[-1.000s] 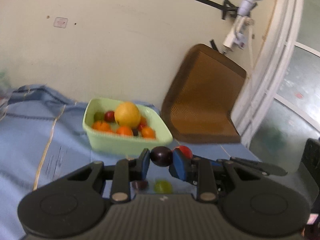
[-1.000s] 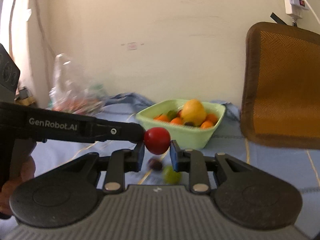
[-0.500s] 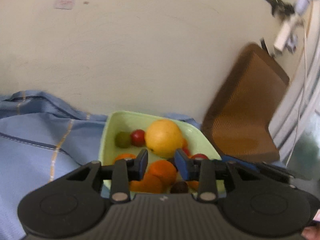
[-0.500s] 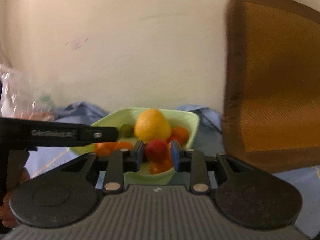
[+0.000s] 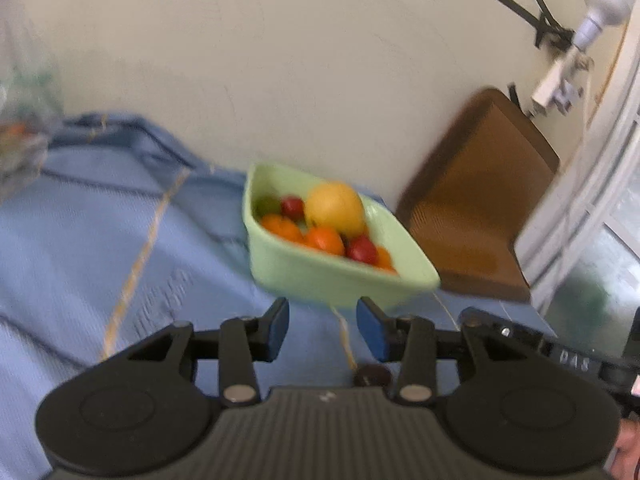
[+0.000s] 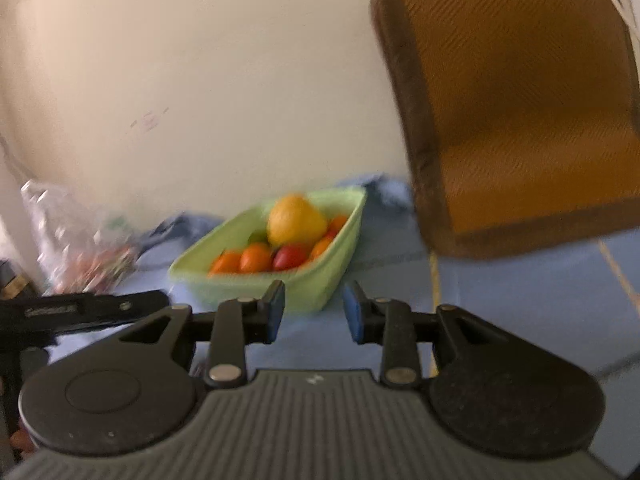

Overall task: Organize fruits
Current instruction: 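Grasp the last dark tomato with the left gripper while the right grasps the green tomato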

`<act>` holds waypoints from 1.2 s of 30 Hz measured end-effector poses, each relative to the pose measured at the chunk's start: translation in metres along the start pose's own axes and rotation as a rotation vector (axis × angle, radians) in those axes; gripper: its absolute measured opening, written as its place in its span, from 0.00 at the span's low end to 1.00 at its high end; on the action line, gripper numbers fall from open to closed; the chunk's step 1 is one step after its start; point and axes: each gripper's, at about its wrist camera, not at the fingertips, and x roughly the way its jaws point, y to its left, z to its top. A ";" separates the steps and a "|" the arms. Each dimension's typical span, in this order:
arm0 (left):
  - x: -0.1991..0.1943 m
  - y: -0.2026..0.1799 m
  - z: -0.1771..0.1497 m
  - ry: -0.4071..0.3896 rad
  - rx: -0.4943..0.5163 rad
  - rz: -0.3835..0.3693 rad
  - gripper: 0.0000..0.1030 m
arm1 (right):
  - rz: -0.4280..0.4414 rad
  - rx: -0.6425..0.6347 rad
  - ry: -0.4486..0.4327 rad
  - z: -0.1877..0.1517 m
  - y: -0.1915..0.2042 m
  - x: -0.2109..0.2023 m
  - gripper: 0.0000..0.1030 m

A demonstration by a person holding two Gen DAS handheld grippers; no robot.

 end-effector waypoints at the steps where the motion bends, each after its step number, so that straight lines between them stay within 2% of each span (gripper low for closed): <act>1: 0.000 -0.001 -0.004 0.011 -0.003 -0.007 0.38 | 0.011 -0.011 0.012 -0.005 0.004 -0.004 0.40; 6: 0.006 -0.013 -0.010 0.064 -0.029 -0.068 0.41 | 0.055 -0.163 0.068 -0.032 0.036 -0.013 0.48; 10: 0.016 -0.023 -0.013 0.090 -0.012 -0.058 0.41 | 0.042 -0.278 0.098 -0.042 0.057 -0.007 0.48; 13: 0.022 -0.024 -0.019 0.107 -0.004 -0.031 0.41 | -0.001 -0.334 0.109 -0.046 0.062 0.001 0.48; 17: 0.020 -0.025 -0.029 0.083 0.021 -0.013 0.37 | 0.001 -0.299 0.149 -0.043 0.053 0.008 0.45; 19: 0.019 -0.029 -0.032 0.072 0.051 0.006 0.33 | -0.004 -0.281 0.155 -0.042 0.051 0.009 0.35; 20: 0.020 -0.030 -0.032 0.072 0.060 0.011 0.26 | -0.005 -0.279 0.153 -0.042 0.050 0.009 0.28; 28: 0.003 -0.041 -0.043 0.092 0.072 0.013 0.26 | 0.012 -0.300 0.141 -0.051 0.057 -0.008 0.28; 36: -0.067 -0.057 -0.096 0.109 0.101 -0.022 0.25 | 0.096 -0.287 0.151 -0.091 0.072 -0.072 0.28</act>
